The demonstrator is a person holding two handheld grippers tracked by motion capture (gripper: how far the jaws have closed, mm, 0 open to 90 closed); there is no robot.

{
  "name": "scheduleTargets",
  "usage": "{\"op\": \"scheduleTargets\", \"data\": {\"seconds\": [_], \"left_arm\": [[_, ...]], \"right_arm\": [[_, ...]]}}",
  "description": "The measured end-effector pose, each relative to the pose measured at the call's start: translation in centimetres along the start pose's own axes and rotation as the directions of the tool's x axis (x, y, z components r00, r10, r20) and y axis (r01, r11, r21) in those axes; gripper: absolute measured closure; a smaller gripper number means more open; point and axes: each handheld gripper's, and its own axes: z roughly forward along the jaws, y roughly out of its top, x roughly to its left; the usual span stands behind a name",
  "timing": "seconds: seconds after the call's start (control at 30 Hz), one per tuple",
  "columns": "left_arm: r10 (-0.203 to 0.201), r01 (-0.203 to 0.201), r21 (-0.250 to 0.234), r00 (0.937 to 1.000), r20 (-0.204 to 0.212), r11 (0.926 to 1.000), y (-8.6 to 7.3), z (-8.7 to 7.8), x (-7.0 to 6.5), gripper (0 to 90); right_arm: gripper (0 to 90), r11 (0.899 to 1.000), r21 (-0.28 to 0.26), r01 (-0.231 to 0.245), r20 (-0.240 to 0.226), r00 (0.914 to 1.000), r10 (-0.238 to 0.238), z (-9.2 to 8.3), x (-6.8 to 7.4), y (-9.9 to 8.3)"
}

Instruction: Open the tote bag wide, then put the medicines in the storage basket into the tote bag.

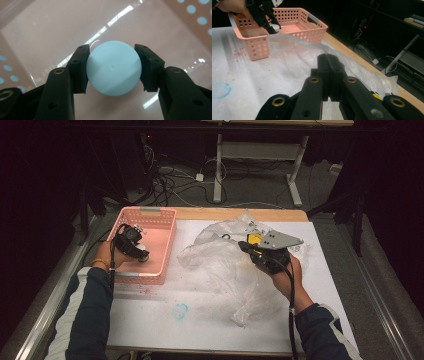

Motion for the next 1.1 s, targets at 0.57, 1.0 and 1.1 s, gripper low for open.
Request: {"op": "scheduleTargets", "data": {"seconds": [0.57, 1.0, 1.1], "left_arm": [[-0.012, -0.003, -0.137, 0.9937, -0.112, 0.9905, 0.2, -1.2, 0.1, 48.1], [-0.003, -0.048, -0.458, 0.9939, -0.110, 0.8875, -0.8, -5.9, -3.5, 48.2], [0.049, -0.106, -0.502, 0.9908, -0.126, 0.8581, -1.1, -6.9, -5.4, 48.2]], "right_arm": [[90.0, 1.000, -0.010, -0.002, 0.022, 0.9998, 0.002, -0.3, 0.0, 0.0], [90.0, 1.000, -0.010, 0.006, 0.079, 0.9969, -0.005, -0.1, -0.5, 0.3], [90.0, 1.000, -0.018, -0.003, 0.087, 0.9962, 0.005, -0.2, -0.6, 0.4]]}}
